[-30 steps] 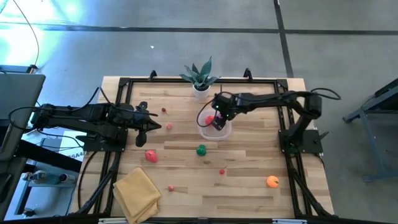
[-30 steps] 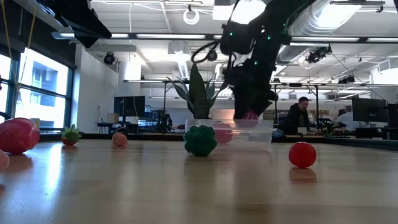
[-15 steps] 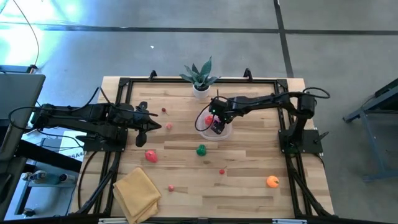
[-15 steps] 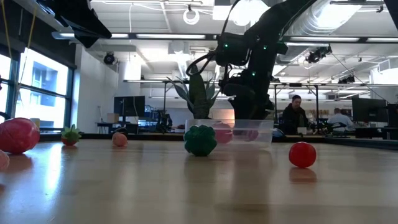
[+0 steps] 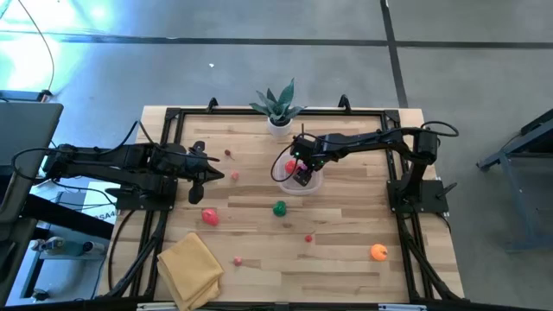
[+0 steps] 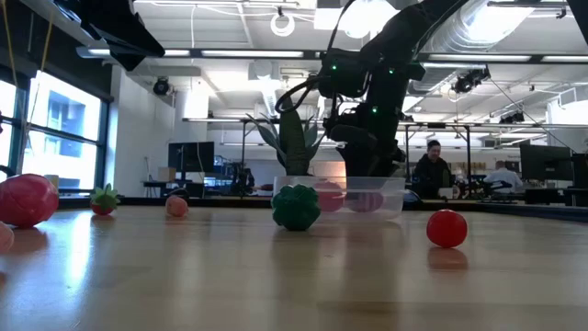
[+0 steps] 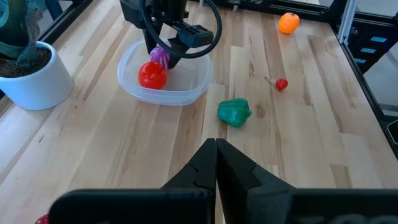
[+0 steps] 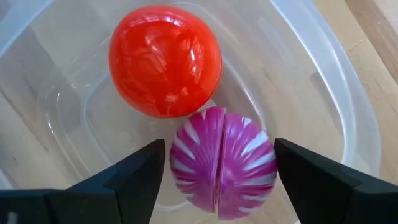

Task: Pick and placing Produce into tupperware
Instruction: Put the purple onion into the transparent container, then put the orange into the transparent container

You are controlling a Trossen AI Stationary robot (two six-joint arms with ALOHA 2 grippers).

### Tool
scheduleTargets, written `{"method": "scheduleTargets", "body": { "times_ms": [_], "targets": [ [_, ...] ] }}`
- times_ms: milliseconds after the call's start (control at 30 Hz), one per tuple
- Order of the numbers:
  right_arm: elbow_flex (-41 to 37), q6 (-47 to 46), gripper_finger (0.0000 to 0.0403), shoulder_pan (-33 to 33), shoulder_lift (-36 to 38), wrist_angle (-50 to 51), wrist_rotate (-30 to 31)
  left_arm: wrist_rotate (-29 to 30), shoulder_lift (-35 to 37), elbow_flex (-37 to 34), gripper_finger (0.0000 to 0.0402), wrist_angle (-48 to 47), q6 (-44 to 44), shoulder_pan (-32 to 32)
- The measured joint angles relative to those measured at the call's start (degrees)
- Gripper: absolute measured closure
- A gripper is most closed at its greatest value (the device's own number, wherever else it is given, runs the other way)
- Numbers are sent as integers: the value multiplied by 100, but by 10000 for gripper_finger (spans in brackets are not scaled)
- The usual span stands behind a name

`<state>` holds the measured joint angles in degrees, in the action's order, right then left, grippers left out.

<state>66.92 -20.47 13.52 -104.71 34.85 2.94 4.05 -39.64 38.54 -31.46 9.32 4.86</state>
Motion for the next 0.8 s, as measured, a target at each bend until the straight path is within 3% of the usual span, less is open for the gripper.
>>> {"method": "scheduleTargets", "body": {
  "times_ms": [400, 800],
  "targets": [
    [266, 21, 109, -2, 4, 357, -26, 2, 0, -2, 401, 0, -2, 0],
    [1605, -10, 109, -262, 11, 2772, 32, 1, 1, -1, 401, 0, -2, 0]
  ]
}}
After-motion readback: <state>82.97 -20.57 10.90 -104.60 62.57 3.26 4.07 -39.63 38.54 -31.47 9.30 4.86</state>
